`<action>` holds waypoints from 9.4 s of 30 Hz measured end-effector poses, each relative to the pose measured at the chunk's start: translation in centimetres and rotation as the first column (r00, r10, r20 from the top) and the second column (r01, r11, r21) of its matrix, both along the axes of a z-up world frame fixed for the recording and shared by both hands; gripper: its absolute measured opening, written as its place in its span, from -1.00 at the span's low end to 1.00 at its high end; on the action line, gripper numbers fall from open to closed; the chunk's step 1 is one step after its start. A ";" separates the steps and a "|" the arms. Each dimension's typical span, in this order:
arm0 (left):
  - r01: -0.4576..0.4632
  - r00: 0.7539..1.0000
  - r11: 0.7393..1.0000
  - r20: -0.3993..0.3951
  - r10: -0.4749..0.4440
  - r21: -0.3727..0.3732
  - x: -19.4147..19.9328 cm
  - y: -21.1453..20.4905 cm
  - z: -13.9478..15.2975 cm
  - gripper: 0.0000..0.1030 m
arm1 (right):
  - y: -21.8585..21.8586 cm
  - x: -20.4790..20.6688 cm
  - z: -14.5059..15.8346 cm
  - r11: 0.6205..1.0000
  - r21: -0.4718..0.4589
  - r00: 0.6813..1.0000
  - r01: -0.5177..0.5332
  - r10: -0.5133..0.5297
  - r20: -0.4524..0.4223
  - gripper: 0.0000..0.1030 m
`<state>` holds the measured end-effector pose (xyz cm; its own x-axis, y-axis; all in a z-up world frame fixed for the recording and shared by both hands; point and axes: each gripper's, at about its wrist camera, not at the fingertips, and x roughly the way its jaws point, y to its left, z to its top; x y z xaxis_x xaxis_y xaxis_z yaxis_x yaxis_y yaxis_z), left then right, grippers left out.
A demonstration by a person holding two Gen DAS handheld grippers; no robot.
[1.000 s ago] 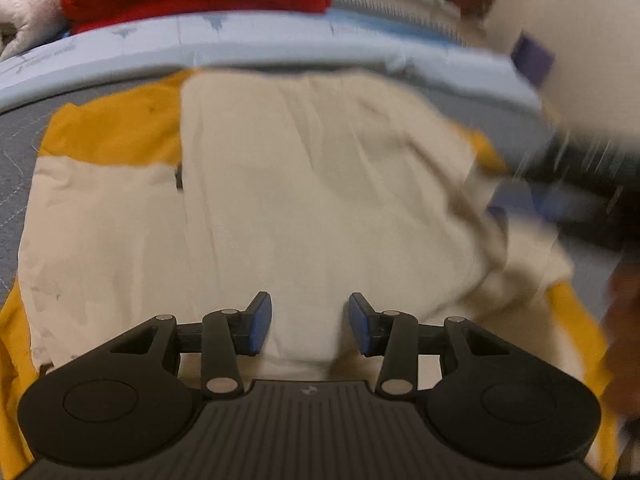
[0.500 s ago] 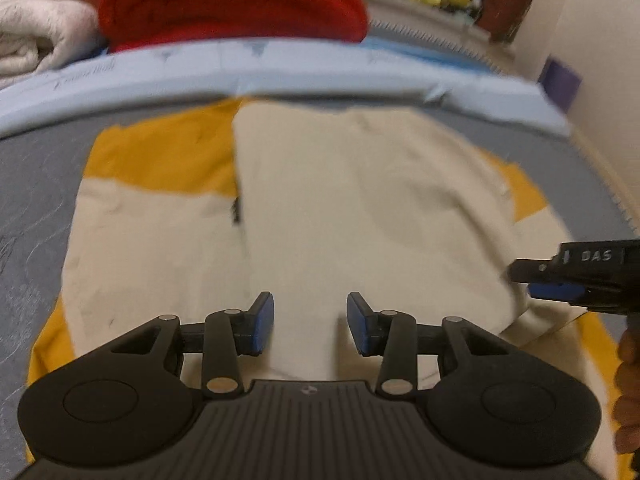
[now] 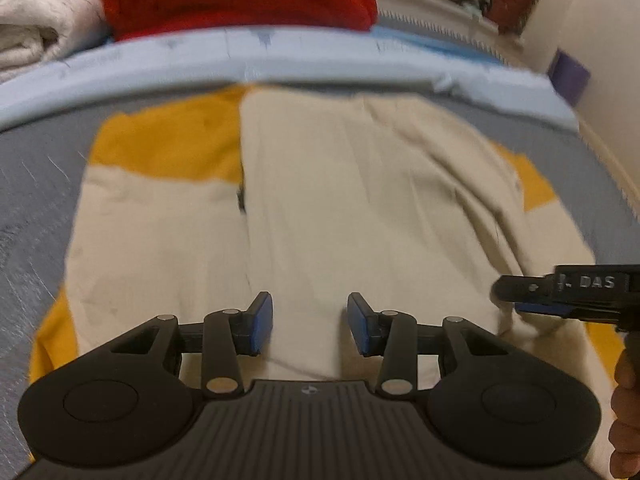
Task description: Fold large clothes
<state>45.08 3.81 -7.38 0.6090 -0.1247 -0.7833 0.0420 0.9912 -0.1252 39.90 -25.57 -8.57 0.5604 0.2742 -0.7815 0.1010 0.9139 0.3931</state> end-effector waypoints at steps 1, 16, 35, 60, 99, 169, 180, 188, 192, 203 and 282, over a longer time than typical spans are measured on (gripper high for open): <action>-0.017 1.000 1.000 0.019 0.017 -0.010 -0.1 0.3 0.5 -0.10 | -0.2 -0.3 0.8 1.000 -0.004 1.000 0.004 -0.004 0.027 -0.21; -0.023 0.897 1.000 0.442 0.018 0.006 -11.0 2.4 15.1 0.00 | -6.0 -11.1 16.8 0.999 -0.041 0.803 0.034 -0.003 0.596 -0.20; -0.106 0.862 0.994 0.499 0.092 -0.001 -47.6 5.0 15.6 0.37 | -19.0 -47.5 21.9 0.928 -0.073 0.616 0.366 -0.183 0.766 -0.50; -0.313 0.949 0.950 -0.045 0.313 -0.001 -38.1 13.5 0.9 -0.55 | -17.8 -31.9 -0.8 0.951 -0.273 0.988 0.145 -0.122 0.097 -0.36; -0.352 0.918 0.934 -0.217 0.332 -0.060 -37.8 15.1 -2.3 -0.26 | -18.9 -31.5 -3.1 0.976 -0.147 0.985 0.160 -0.168 -0.043 -0.42; 0.062 0.996 0.942 0.087 -0.035 -0.328 -51.5 17.5 22.7 -0.96 | -25.6 -49.2 17.9 0.966 0.244 0.878 0.084 -0.188 0.441 -1.00; -0.160 0.985 0.876 -0.126 0.114 -0.456 -33.8 22.2 11.7 -0.93 | -24.6 -31.2 14.0 0.949 0.263 0.943 0.175 -0.238 0.231 -0.99; -0.443 0.894 0.778 -0.286 0.345 -0.445 -25.1 27.2 4.0 0.23 | -23.5 -20.2 9.8 0.958 0.149 0.941 0.246 -0.273 0.198 -0.54; -0.421 0.899 0.844 -0.276 0.339 -0.333 -24.7 27.1 3.9 0.23 | -22.6 -18.9 6.4 0.980 0.084 0.975 0.180 -0.189 0.115 -0.48; -0.306 0.947 0.920 -0.179 0.268 -0.244 -23.3 22.5 2.7 0.23 | -19.7 -16.8 2.1 0.996 -0.060 0.998 0.061 -0.059 0.035 -0.02; -0.224 0.968 0.965 -0.148 0.204 -0.134 -16.7 19.1 -0.1 -0.28 | -17.1 -13.1 1.7 0.973 -0.184 0.990 0.137 -0.129 0.054 -0.34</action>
